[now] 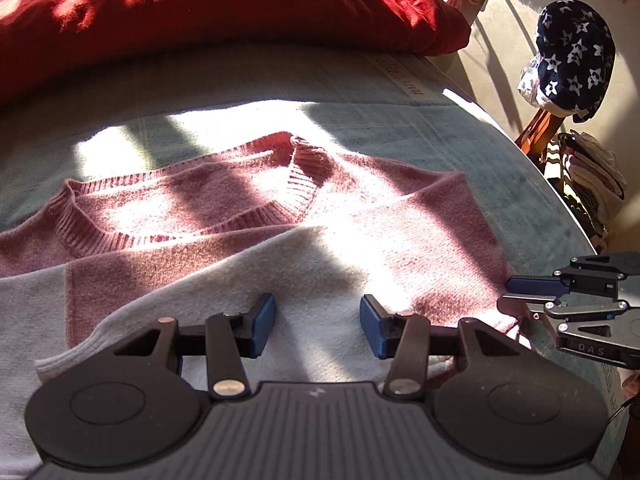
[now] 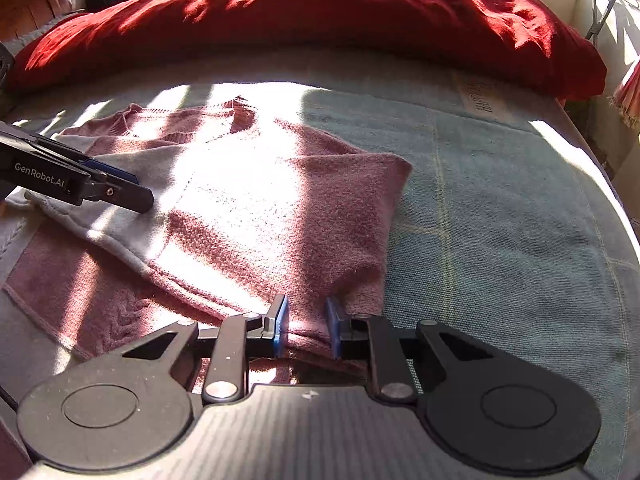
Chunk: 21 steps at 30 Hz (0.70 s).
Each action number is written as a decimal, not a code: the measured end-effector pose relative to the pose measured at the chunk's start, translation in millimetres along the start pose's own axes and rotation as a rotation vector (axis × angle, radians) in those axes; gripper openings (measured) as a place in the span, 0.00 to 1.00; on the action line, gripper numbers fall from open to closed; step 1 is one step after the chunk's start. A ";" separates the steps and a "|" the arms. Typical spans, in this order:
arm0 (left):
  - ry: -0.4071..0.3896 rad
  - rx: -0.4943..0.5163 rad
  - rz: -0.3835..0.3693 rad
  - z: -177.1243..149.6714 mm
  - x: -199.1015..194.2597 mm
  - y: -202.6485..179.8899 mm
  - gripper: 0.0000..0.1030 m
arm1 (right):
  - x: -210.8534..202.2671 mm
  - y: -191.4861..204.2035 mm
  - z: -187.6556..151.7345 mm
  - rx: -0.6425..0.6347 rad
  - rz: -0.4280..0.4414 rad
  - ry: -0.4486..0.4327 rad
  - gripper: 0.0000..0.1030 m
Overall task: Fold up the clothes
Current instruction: 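Press the folded sleeve flat with the open right gripper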
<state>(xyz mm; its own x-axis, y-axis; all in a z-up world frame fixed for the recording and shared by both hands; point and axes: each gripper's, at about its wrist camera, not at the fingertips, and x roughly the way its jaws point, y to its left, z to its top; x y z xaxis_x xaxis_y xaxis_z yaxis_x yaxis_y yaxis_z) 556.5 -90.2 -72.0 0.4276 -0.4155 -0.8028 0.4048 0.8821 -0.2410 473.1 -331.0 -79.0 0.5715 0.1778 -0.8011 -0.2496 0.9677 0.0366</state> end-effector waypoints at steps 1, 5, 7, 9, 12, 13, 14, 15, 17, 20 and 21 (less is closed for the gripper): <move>-0.007 0.003 -0.005 4.5 -2.4 -2.4 0.46 | -6.7 -0.2 2.8 0.005 0.005 -0.012 0.23; -0.041 0.048 -0.123 23.0 -3.3 -25.0 0.48 | -22.5 1.6 8.4 0.020 0.046 -0.046 0.25; -0.043 0.085 -0.186 31.8 5.4 -41.4 0.49 | -12.5 5.2 6.9 -0.003 0.026 -0.019 0.25; -0.028 0.093 -0.265 40.6 18.6 -54.9 0.49 | 5.1 3.9 0.1 0.015 0.011 0.026 0.25; 0.012 0.122 -0.388 53.4 44.1 -76.5 0.50 | 8.5 4.9 -6.7 0.032 0.011 0.002 0.26; 0.026 0.133 -0.415 56.2 53.2 -82.9 0.50 | 8.4 4.7 -7.8 0.040 0.010 -0.002 0.26; 0.042 0.145 -0.437 59.0 64.2 -89.7 0.51 | 8.4 3.8 -8.7 0.051 0.012 -0.006 0.26; 0.061 0.159 -0.449 61.6 78.4 -97.0 0.53 | 8.3 2.6 -9.6 0.063 0.015 -0.010 0.26; 0.089 0.171 -0.440 66.0 104.6 -106.2 0.53 | 8.4 0.2 -10.5 0.084 0.023 -0.015 0.26; 0.059 0.139 -0.450 75.3 123.6 -107.2 0.54 | 7.8 -0.7 -11.7 0.091 0.025 -0.022 0.26; 0.059 0.126 -0.446 78.6 123.4 -106.7 0.54 | 7.5 -0.6 -12.1 0.093 0.026 -0.024 0.26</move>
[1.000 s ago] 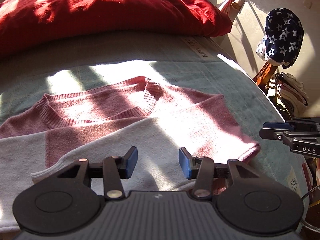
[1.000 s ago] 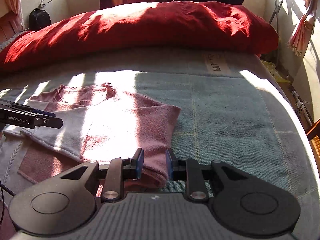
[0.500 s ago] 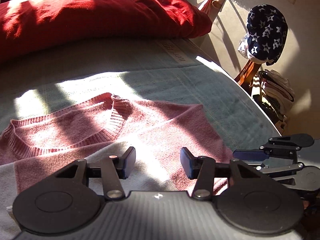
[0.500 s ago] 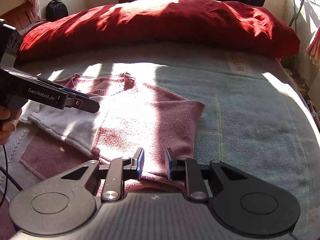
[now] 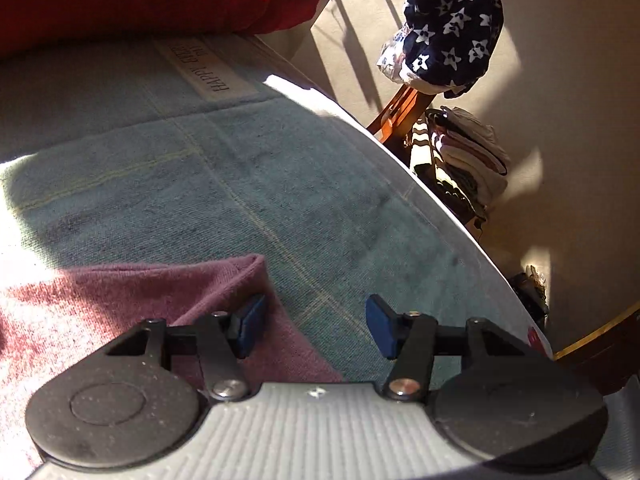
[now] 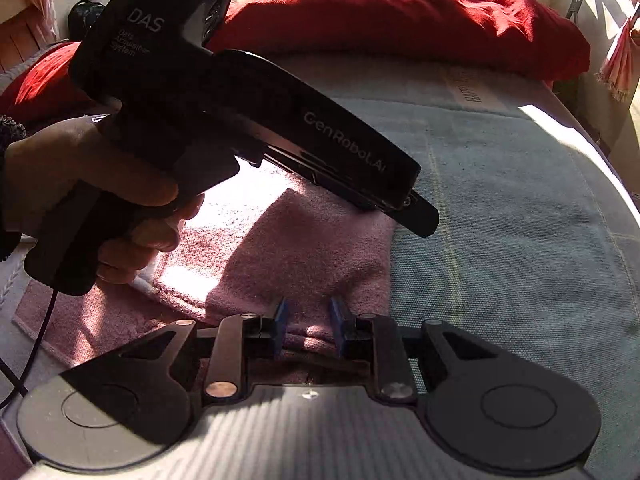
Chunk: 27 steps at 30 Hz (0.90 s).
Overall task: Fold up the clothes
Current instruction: 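Press the folded sleeve flat with the open right gripper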
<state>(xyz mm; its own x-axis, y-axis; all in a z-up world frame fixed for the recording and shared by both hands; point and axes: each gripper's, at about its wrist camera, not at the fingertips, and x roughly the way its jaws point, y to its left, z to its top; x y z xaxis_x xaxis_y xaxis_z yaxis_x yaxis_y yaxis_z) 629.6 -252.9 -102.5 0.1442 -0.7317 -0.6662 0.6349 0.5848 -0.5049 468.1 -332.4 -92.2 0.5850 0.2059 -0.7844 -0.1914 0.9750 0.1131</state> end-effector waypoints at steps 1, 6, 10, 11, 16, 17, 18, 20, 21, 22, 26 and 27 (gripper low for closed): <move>-0.005 0.000 0.014 2.6 -3.8 -1.7 0.53 | -0.4 0.1 -0.5 0.002 0.000 -0.003 0.26; -0.014 0.090 0.139 0.1 -58.6 -19.9 0.56 | -12.6 0.1 -3.7 0.015 0.018 -0.023 0.27; 0.026 0.023 0.235 -27.9 -111.0 -11.3 0.60 | -31.3 5.0 -7.8 0.010 0.055 -0.035 0.27; 0.036 -0.001 0.260 -37.1 -120.9 -7.6 0.60 | -34.8 6.9 -9.3 0.009 0.068 -0.031 0.27; 0.068 -0.138 0.377 -83.8 -128.6 24.1 0.61 | -44.3 20.6 -21.0 -0.029 0.102 -0.011 0.27; 0.057 -0.164 0.392 -89.2 -127.6 30.6 0.61 | -45.4 23.2 -22.5 -0.035 0.108 -0.007 0.27; 0.036 -0.185 0.392 -91.1 -129.7 34.2 0.61 | -46.6 25.9 -23.6 -0.041 0.110 -0.003 0.27; -0.009 -0.196 0.404 -89.8 -141.9 28.0 0.61 | -49.8 31.1 -25.7 -0.052 0.112 0.003 0.27; -0.036 -0.164 0.414 -89.3 -151.7 18.4 0.61 | -51.4 33.3 -27.0 -0.058 0.117 0.006 0.27; -0.061 -0.132 0.421 -89.7 -162.7 9.1 0.62 | -52.6 35.2 -28.1 -0.064 0.122 0.009 0.27; -0.069 -0.071 0.455 -112.5 -205.0 -12.0 0.69 | -60.6 48.6 -35.9 -0.119 0.102 0.007 0.27; -0.053 -0.057 0.478 -123.5 -215.6 -14.1 0.69 | -62.4 52.4 -38.5 -0.125 0.091 0.006 0.28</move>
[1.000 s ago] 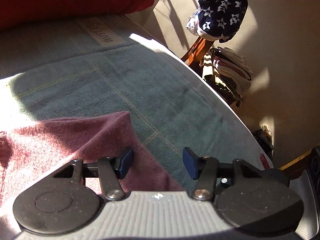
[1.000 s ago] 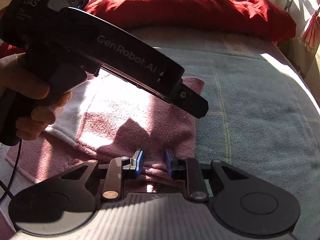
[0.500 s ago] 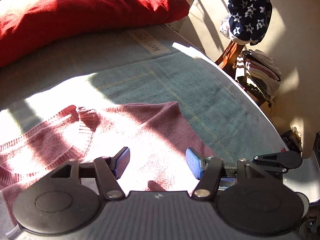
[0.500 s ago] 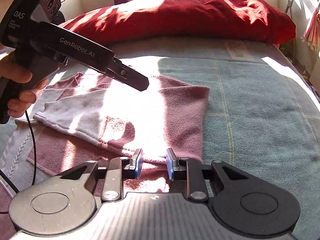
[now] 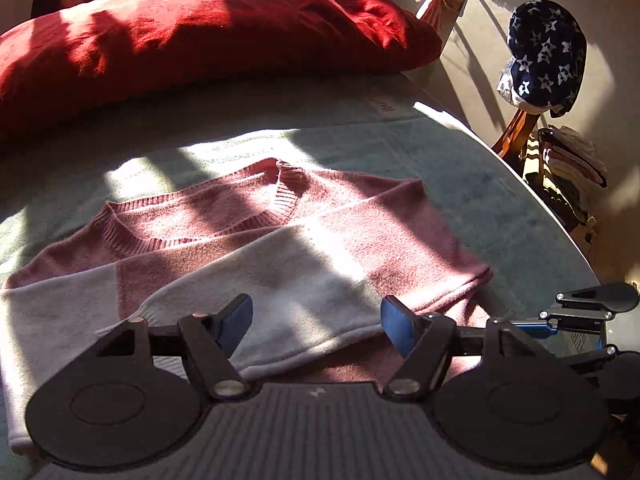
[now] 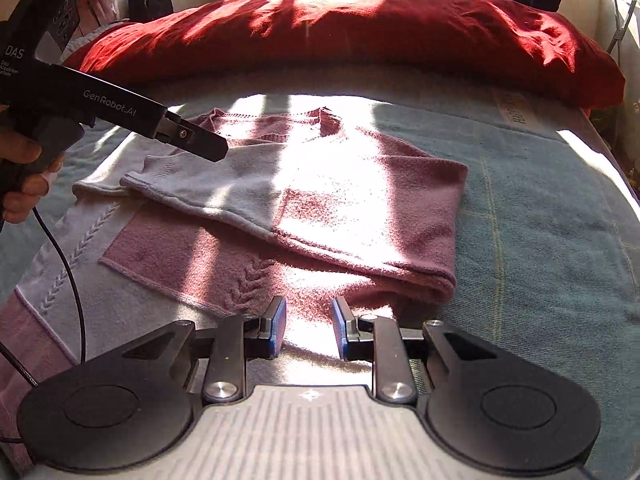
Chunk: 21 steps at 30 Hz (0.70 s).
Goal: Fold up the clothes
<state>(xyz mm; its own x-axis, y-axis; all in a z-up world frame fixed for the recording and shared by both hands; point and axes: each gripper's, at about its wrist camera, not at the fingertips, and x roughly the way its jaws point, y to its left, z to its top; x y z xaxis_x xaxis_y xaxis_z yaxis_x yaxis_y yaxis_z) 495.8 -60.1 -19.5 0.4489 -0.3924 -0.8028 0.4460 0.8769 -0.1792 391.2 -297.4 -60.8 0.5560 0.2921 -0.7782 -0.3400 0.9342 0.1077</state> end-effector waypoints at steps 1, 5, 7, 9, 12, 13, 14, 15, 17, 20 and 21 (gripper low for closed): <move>0.010 0.019 0.015 -10.8 -9.4 4.9 0.69 | -0.7 4.7 -2.4 0.000 -0.009 0.005 0.29; 0.031 0.062 0.064 -58.1 -56.6 36.7 0.69 | -5.5 35.1 -7.8 0.014 -0.051 0.028 0.32; 0.035 0.070 0.094 -78.9 -89.4 58.2 0.69 | -9.2 58.0 -9.2 0.020 -0.068 0.038 0.32; 0.046 0.073 0.122 -96.1 -120.1 78.3 0.69 | -13.7 81.0 -10.5 0.032 -0.080 0.050 0.32; 0.053 0.046 0.139 -122.3 -163.9 105.2 0.69 | -20.6 113.8 -11.4 0.058 -0.092 0.078 0.32; 0.052 0.038 0.118 -129.8 -170.5 107.9 0.69 | -21.4 124.8 -12.4 0.062 -0.096 0.089 0.32; 0.046 0.033 0.087 -139.5 -175.9 108.2 0.69 | -21.5 135.3 -13.6 0.062 -0.099 0.100 0.32; 0.039 0.031 0.056 -149.7 -179.2 106.5 0.69 | -20.1 145.6 -15.1 0.055 -0.103 0.109 0.32; 0.018 0.037 0.005 -170.3 -173.2 93.5 0.70 | -13.7 161.6 -19.1 0.034 -0.099 0.126 0.32; -0.010 0.008 -0.052 -202.8 -152.2 72.3 0.70 | -0.2 178.6 -30.1 -0.042 -0.077 0.147 0.32; 0.002 -0.013 -0.073 -214.3 -142.4 67.3 0.70 | 3.8 181.3 -35.2 -0.082 -0.074 0.156 0.32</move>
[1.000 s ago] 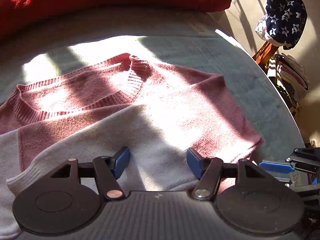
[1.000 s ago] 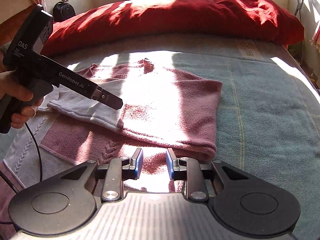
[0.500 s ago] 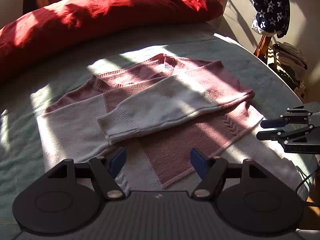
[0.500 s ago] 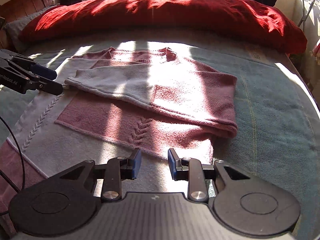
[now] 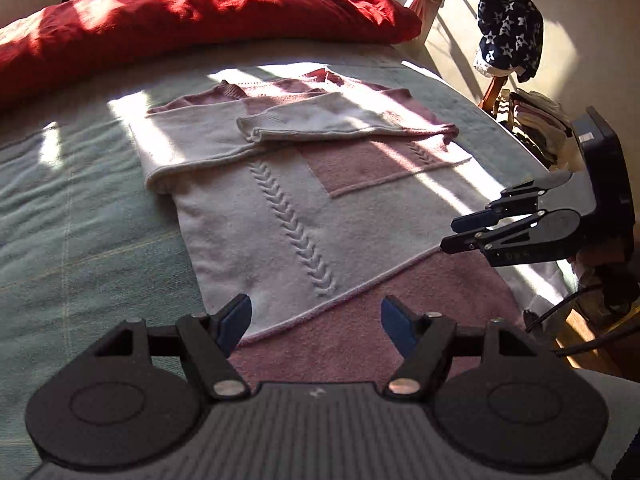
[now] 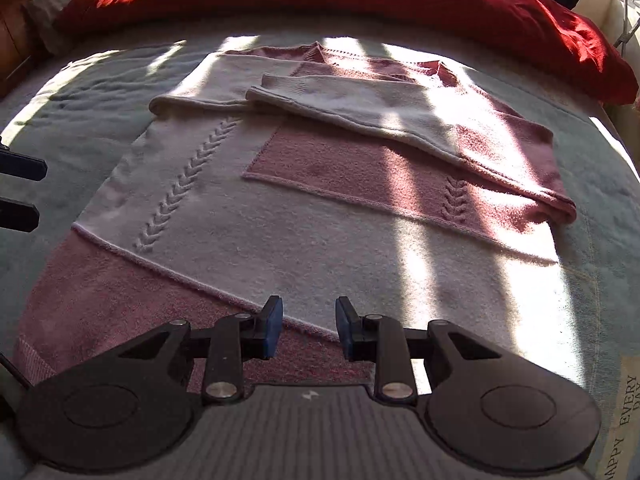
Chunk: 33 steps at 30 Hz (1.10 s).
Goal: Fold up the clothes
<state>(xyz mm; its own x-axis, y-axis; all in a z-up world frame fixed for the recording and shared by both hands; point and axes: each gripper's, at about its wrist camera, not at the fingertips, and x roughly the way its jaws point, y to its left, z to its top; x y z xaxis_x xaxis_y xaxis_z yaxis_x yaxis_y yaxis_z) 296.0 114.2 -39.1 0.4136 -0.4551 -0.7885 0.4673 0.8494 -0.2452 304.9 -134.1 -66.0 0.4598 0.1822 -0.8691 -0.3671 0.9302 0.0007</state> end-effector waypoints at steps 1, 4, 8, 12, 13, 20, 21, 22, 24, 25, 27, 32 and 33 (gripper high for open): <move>0.012 -0.022 -0.021 -11.5 10.2 -4.1 0.70 | 2.2 0.6 -6.6 -0.044 0.003 0.002 0.32; 0.047 -0.067 -0.005 -41.4 28.1 -11.5 0.69 | 1.8 -5.4 -28.1 -0.152 0.027 -0.004 0.35; 0.020 -0.065 0.028 -48.7 21.1 -18.8 0.70 | -11.2 -28.7 -43.3 -0.167 0.064 -0.030 0.38; 0.015 -0.047 0.050 -45.4 30.5 -22.3 0.73 | -9.6 -42.7 -50.4 -0.127 0.095 -0.065 0.38; 0.008 -0.035 0.060 -45.2 33.3 -24.0 0.73 | -7.6 -42.5 -52.2 -0.137 0.096 -0.078 0.39; -0.069 -0.056 0.096 -48.4 41.6 -29.0 0.78 | -3.8 -49.9 -63.2 -0.096 0.122 -0.176 0.43; -0.085 -0.044 0.108 -50.5 42.1 -31.7 0.78 | -4.2 -49.7 -65.1 -0.098 0.121 -0.191 0.43; -0.102 -0.023 0.120 -52.8 42.7 -34.9 0.78 | -4.6 -48.6 -67.2 -0.107 0.116 -0.207 0.44; -0.135 0.024 0.151 -57.9 42.4 -42.8 0.78 | -6.9 -44.4 -73.3 -0.133 0.095 -0.246 0.44; -0.151 0.047 0.168 -60.2 41.0 -47.4 0.78 | -9.9 -41.8 -76.4 -0.145 0.084 -0.265 0.44; -0.207 0.106 0.191 -64.9 30.5 -61.6 0.78 | -20.3 -36.7 -83.2 -0.165 0.071 -0.313 0.44; -0.375 0.217 0.198 -82.9 -6.6 -119.5 0.83 | -69.6 -27.2 -109.7 -0.142 0.084 -0.454 0.44; -0.375 0.190 0.182 -84.7 -7.2 -125.5 0.83 | -78.4 -25.4 -115.5 -0.123 0.080 -0.462 0.44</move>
<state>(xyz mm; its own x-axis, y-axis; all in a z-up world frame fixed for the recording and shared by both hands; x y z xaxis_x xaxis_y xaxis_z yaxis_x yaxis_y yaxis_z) 168.1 33.5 -50.4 0.7402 -0.3978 -0.5421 0.4813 0.8765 0.0141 184.8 -208.8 -55.1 0.7267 0.4003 -0.5582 -0.4963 0.8678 -0.0237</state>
